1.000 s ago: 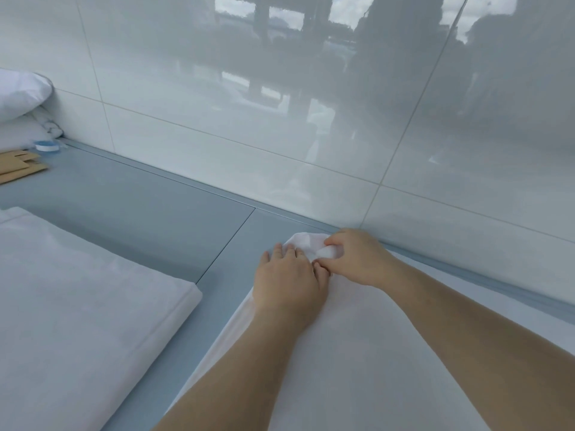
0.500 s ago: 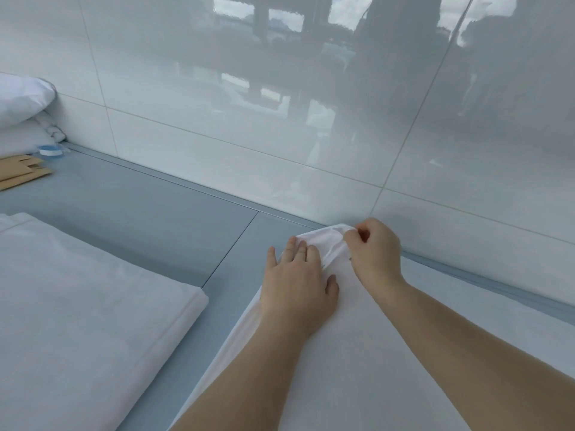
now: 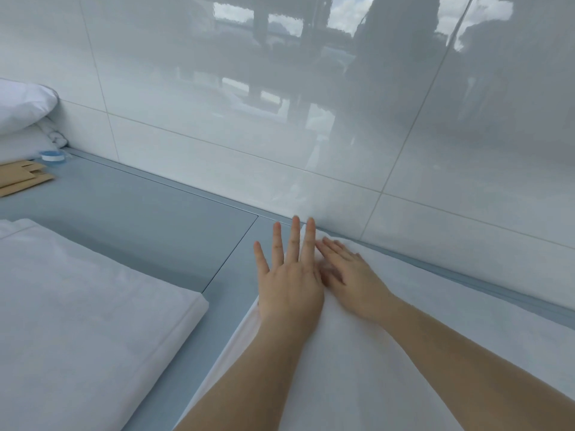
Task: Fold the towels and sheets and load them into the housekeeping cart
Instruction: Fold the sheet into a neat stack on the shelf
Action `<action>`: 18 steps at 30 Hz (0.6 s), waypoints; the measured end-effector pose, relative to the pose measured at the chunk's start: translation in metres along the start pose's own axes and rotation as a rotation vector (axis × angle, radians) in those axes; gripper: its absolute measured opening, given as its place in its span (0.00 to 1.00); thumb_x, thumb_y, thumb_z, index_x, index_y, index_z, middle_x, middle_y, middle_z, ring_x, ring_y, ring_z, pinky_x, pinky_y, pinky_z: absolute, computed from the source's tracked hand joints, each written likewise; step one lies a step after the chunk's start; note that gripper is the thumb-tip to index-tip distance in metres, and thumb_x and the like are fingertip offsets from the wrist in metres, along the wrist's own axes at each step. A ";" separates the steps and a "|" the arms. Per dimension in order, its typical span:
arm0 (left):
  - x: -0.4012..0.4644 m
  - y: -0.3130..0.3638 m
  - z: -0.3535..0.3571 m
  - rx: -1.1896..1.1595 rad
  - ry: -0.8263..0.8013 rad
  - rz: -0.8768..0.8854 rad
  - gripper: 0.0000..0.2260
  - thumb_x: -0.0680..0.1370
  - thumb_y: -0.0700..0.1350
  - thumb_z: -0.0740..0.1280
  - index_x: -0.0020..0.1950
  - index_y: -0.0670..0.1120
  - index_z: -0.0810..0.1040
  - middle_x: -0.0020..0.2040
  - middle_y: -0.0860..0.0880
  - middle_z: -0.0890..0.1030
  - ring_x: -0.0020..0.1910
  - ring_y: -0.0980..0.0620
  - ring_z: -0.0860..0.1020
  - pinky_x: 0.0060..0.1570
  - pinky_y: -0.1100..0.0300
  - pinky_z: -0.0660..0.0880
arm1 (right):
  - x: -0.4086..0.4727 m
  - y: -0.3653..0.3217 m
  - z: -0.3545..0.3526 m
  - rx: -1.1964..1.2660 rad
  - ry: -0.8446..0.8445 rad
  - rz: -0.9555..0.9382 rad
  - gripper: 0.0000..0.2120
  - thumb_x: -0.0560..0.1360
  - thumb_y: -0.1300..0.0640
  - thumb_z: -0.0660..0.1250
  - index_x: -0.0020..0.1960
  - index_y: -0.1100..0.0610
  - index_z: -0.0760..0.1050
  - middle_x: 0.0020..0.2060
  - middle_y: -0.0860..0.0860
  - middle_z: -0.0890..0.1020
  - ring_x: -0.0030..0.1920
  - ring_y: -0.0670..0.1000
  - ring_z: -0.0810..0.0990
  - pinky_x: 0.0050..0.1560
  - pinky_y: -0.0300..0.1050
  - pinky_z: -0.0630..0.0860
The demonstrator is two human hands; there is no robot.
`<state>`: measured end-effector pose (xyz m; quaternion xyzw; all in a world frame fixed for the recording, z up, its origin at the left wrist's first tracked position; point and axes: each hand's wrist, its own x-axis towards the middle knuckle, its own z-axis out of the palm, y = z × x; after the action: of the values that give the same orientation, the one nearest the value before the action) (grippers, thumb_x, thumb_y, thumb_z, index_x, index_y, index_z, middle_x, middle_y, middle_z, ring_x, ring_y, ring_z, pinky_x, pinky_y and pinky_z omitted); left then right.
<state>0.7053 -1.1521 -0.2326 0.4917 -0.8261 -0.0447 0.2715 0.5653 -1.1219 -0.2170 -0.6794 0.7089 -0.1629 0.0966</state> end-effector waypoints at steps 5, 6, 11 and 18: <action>-0.005 0.007 -0.011 -0.097 0.084 0.314 0.08 0.70 0.40 0.64 0.45 0.44 0.81 0.52 0.46 0.82 0.57 0.43 0.78 0.59 0.53 0.72 | 0.026 -0.010 0.002 -0.189 0.185 0.288 0.22 0.81 0.50 0.56 0.71 0.59 0.65 0.71 0.55 0.66 0.71 0.55 0.64 0.68 0.51 0.61; -0.005 0.007 -0.012 -0.139 -0.005 0.327 0.07 0.72 0.41 0.63 0.44 0.43 0.81 0.49 0.46 0.83 0.54 0.44 0.79 0.55 0.56 0.72 | 0.023 -0.010 0.002 -0.154 0.333 0.284 0.16 0.79 0.53 0.59 0.63 0.60 0.72 0.62 0.56 0.73 0.64 0.57 0.70 0.61 0.50 0.66; 0.001 0.005 0.001 -0.042 -0.280 0.193 0.26 0.82 0.51 0.50 0.78 0.43 0.55 0.78 0.47 0.57 0.78 0.51 0.52 0.75 0.58 0.44 | -0.002 0.005 0.003 0.067 0.122 -0.022 0.17 0.80 0.61 0.59 0.68 0.56 0.73 0.68 0.49 0.73 0.70 0.47 0.68 0.71 0.43 0.60; 0.002 0.007 0.003 0.086 -0.381 0.065 0.30 0.81 0.56 0.45 0.79 0.43 0.44 0.80 0.46 0.45 0.78 0.50 0.41 0.75 0.49 0.39 | 0.035 0.008 0.004 -0.186 -0.130 0.091 0.22 0.83 0.47 0.43 0.77 0.41 0.49 0.77 0.38 0.49 0.76 0.41 0.46 0.75 0.52 0.42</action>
<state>0.6974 -1.1505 -0.2317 0.4588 -0.8791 -0.0928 0.0902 0.5572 -1.1565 -0.2205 -0.6617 0.7433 -0.0474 0.0862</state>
